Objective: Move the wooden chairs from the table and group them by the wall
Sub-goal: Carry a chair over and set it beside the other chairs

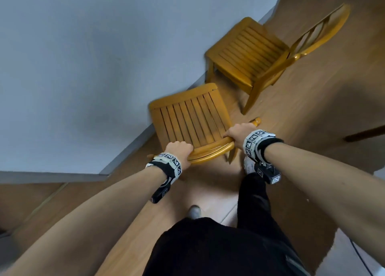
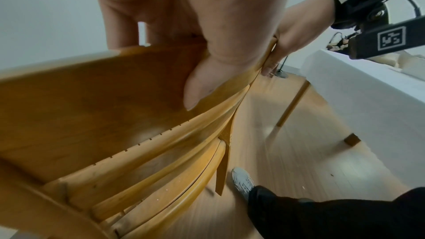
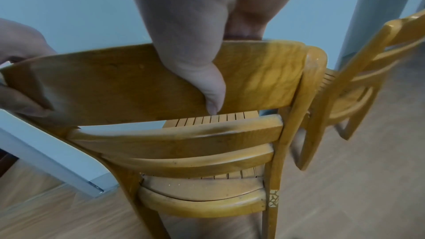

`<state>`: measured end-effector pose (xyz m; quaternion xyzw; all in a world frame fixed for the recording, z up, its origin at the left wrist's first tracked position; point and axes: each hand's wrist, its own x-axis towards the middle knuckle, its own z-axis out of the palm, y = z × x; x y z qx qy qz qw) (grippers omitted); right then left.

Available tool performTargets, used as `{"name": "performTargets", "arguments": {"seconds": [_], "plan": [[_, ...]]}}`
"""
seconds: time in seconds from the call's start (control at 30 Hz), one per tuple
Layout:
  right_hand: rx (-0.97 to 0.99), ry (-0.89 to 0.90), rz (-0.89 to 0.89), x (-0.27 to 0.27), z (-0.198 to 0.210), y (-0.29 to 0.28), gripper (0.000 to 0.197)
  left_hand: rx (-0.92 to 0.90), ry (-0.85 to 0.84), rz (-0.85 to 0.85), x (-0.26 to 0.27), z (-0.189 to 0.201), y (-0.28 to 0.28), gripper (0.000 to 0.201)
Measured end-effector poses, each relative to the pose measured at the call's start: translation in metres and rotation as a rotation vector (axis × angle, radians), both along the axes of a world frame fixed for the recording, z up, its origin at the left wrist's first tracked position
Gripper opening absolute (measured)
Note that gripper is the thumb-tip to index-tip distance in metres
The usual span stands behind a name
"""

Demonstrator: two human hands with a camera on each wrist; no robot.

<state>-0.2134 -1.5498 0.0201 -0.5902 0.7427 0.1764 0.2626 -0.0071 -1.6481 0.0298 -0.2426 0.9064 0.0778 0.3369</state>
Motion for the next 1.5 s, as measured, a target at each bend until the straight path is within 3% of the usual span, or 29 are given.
{"name": "performTargets", "arguments": {"seconds": [0.3,0.57,0.7,0.87,1.0,1.27,1.4,1.5], "plan": [[0.050,0.013,0.257,-0.172,-0.009,-0.071,0.033,0.021,0.002,0.288,-0.156,-0.012,-0.012,0.018],[-0.001,0.044,0.370,-0.247,-0.021,-0.105,0.037,0.014,0.039,0.427,-0.226,-0.030,-0.025,0.012],[-0.009,0.059,0.415,-0.271,-0.030,-0.116,0.050,0.019,0.052,0.509,-0.255,-0.037,-0.023,0.012],[0.016,0.062,0.472,-0.300,-0.048,-0.091,0.045,0.056,0.030,0.525,-0.279,-0.062,0.008,0.012],[-0.048,0.067,0.475,-0.305,-0.063,-0.064,0.031,0.044,-0.003,0.534,-0.283,-0.074,0.030,0.017],[-0.095,0.000,0.474,-0.303,-0.075,-0.063,0.015,0.041,0.007,0.522,-0.280,-0.074,0.033,0.016],[-0.157,-0.029,0.430,-0.303,-0.076,-0.057,0.031,0.068,-0.042,0.523,-0.287,-0.068,0.033,0.011],[-0.249,-0.076,0.352,-0.302,-0.077,-0.038,0.053,0.100,0.029,0.490,-0.302,-0.057,0.029,0.014]]}}
